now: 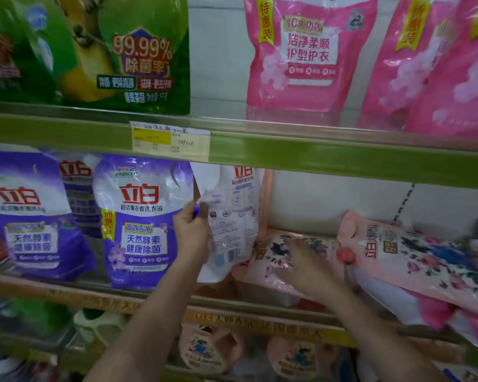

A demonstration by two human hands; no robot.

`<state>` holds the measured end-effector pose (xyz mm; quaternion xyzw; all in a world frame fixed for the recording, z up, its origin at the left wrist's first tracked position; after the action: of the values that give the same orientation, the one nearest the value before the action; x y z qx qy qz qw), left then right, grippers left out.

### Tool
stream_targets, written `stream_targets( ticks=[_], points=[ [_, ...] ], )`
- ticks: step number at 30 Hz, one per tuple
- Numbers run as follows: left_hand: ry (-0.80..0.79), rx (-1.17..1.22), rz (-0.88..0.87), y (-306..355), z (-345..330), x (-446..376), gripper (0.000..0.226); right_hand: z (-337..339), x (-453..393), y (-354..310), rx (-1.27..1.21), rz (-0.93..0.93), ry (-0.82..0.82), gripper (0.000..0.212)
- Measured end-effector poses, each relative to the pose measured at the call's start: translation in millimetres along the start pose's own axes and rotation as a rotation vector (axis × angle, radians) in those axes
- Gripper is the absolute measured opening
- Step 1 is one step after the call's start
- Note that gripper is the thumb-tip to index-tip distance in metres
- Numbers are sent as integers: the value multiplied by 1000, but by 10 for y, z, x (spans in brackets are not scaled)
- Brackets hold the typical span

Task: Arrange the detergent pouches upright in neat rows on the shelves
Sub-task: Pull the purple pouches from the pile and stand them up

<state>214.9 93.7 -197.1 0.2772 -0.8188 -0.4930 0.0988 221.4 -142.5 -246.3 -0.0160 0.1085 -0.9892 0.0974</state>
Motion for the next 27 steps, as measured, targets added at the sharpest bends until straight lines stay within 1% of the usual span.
stream_targets(
  ticks=[1, 2, 3, 5, 7, 9, 11, 13, 15, 17, 19, 22, 24, 26, 27],
  points=[
    [7, 16, 16, -61, 36, 55, 25, -168, -3, -102, 144, 39, -63, 73],
    [20, 21, 27, -114, 86, 107, 29, -320, -13, -190, 293, 73, -97, 83],
    [34, 26, 28, -150, 127, 138, 31, -440, -24, -255, 419, 94, -105, 86],
    [65, 46, 15, -174, 191, 141, 31, -565, -58, -316, 566, 99, -55, 78],
    [110, 60, 6, -158, 256, 107, 30, -611, -102, -354, 654, 91, 12, 66],
    [142, 75, -17, -116, 304, 83, 30, -646, -138, -360, 727, 91, 8, 55],
    [161, 64, -37, -77, 328, 76, 32, -645, -187, -332, 748, 98, -24, 50],
    [193, 63, -68, -2, 353, 65, 36, -547, -231, -332, 686, 137, -8, 43],
    [199, 69, -118, 114, 343, 42, 37, -332, -269, -322, 540, 162, 77, 32],
    [171, 61, -178, 247, 299, 30, 37, -89, -304, -230, 381, 130, 145, 27],
    [151, 56, -221, 336, 274, 35, 36, 146, -290, -118, 273, 69, 223, 24],
    [144, 49, -200, 303, 288, 38, 34, 379, -230, -17, 217, -18, 333, 27],
    [145, 16, -165, 203, 319, 57, 32, 444, -204, 61, 162, -70, 347, 32],
    [146, -9, -134, 74, 372, 74, 28, 512, -153, 179, 41, -100, 366, 33],
    [137, -12, -120, 14, 390, 80, 26, 558, -99, 256, -62, -114, 404, 30]
  ],
)
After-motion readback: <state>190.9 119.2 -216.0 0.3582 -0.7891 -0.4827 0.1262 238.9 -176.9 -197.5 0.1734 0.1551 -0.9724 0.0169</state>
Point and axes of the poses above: each hand's wrist, its own x-axis away from the middle knuckle, its own z-axis out of the back of the hand, y = z × x, the point moved 10 cm from there along -x, towards the middle knuckle, and after that the axes turned 13 degrees about x, right-handed, at the moved point
